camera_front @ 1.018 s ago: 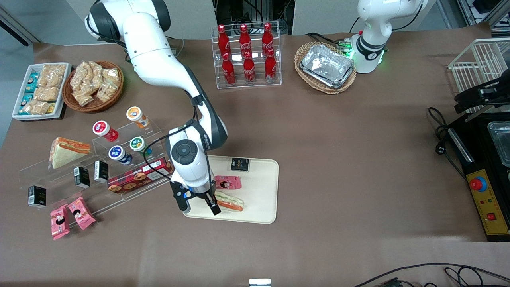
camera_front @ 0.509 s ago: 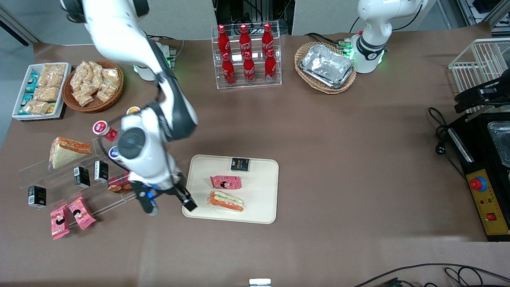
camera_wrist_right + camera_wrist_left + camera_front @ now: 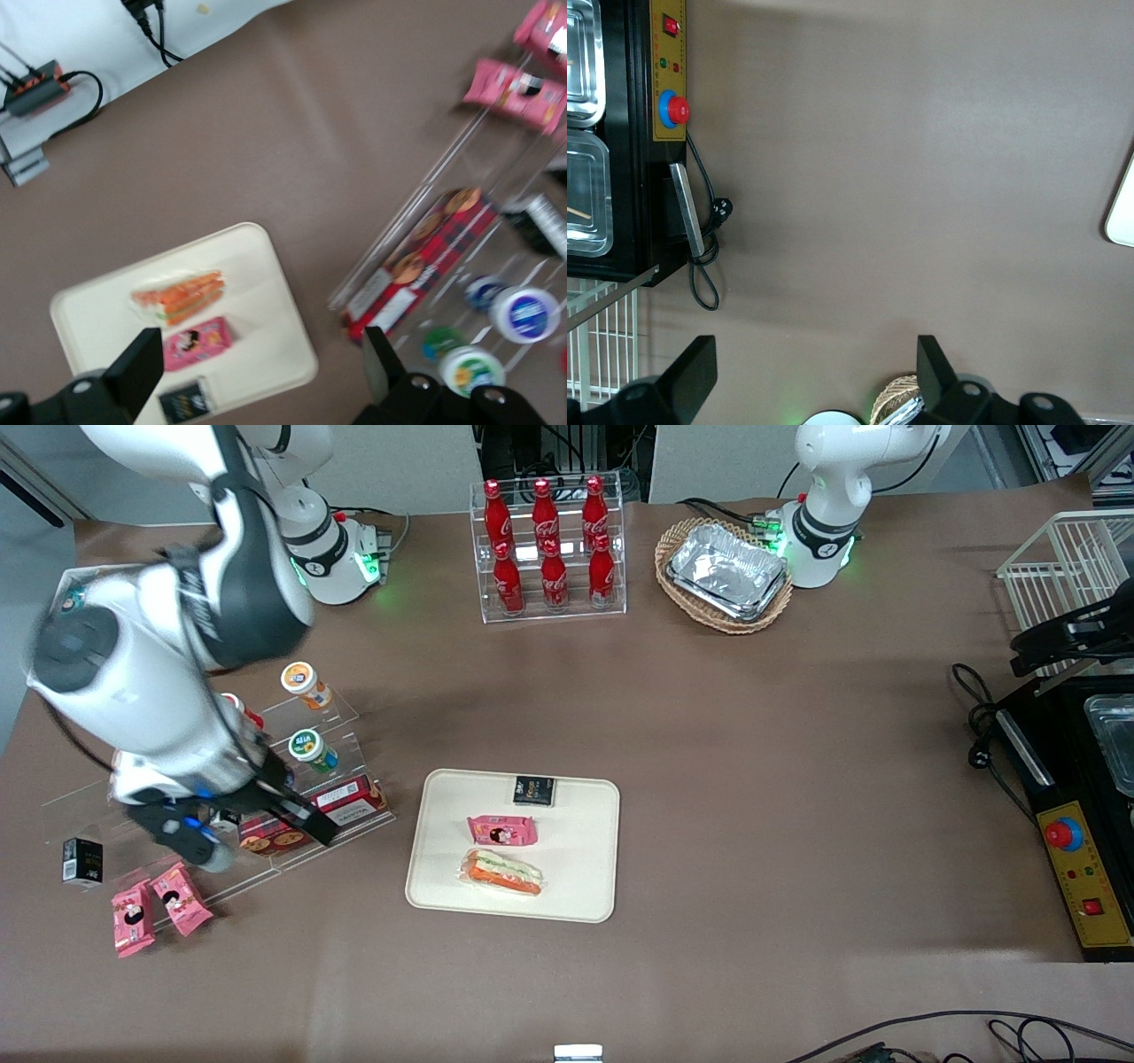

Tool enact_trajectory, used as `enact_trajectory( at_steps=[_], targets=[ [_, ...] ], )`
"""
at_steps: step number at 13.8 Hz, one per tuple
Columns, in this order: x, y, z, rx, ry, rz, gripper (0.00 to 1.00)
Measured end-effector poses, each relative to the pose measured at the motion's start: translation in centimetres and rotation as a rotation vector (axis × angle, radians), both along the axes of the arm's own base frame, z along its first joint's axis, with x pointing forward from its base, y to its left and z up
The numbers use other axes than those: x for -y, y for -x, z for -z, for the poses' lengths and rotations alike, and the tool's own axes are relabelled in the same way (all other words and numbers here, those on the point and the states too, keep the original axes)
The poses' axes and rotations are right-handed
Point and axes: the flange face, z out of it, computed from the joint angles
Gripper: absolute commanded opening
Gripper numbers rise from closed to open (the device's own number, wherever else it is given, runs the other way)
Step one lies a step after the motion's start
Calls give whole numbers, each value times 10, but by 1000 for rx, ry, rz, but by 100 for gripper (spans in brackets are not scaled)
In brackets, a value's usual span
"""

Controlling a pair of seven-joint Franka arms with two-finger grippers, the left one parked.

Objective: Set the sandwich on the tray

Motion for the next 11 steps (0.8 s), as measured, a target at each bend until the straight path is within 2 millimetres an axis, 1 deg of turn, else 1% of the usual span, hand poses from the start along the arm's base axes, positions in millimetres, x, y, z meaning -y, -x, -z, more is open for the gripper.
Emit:
enact_trajectory(
  at_steps=[2,4,8,11],
  targets=[
    [34,8,-27,10,56,-122,100],
    [77,15,-45,-5,78,-202,100],
    [153,23,-64,-11,111,-340,100],
    [215,32,-71,-15,137,-407,100]
  ],
)
